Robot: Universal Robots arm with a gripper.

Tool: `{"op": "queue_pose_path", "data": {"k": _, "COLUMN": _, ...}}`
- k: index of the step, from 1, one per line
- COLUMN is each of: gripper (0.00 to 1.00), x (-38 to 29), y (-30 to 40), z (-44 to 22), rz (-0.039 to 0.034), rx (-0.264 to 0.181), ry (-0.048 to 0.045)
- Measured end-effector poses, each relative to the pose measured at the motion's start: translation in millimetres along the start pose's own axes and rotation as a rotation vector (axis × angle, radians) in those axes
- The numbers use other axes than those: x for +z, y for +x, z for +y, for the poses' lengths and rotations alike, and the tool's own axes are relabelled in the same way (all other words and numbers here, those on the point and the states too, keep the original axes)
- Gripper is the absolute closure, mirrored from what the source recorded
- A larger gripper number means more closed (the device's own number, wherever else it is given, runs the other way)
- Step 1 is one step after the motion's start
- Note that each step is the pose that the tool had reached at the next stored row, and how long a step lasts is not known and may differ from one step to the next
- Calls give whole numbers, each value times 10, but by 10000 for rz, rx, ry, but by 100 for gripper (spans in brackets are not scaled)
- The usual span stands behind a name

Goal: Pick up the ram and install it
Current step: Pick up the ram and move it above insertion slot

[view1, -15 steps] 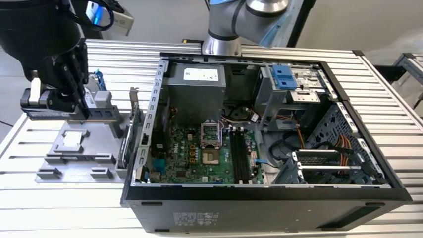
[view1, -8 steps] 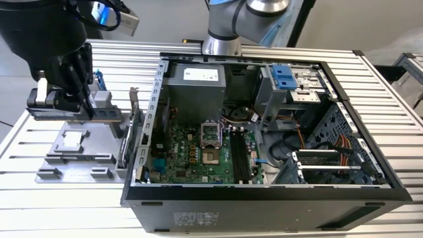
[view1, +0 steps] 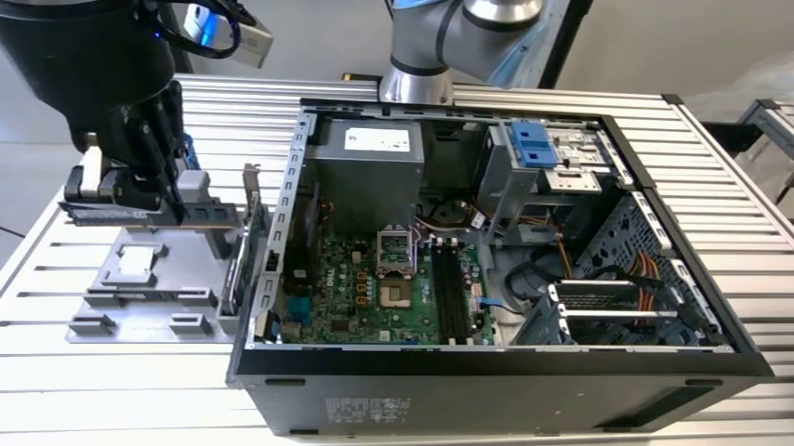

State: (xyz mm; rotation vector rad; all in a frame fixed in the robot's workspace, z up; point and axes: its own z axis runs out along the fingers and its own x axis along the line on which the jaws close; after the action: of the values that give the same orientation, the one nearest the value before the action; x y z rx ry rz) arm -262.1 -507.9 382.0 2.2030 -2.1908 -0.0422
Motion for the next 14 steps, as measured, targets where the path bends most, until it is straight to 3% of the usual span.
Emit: {"op": "queue_pose_path", "data": {"k": 14, "gripper": 100, "x": -6, "y": 0, "z": -130, "rz": 15, "rx": 0, "ry": -8}}
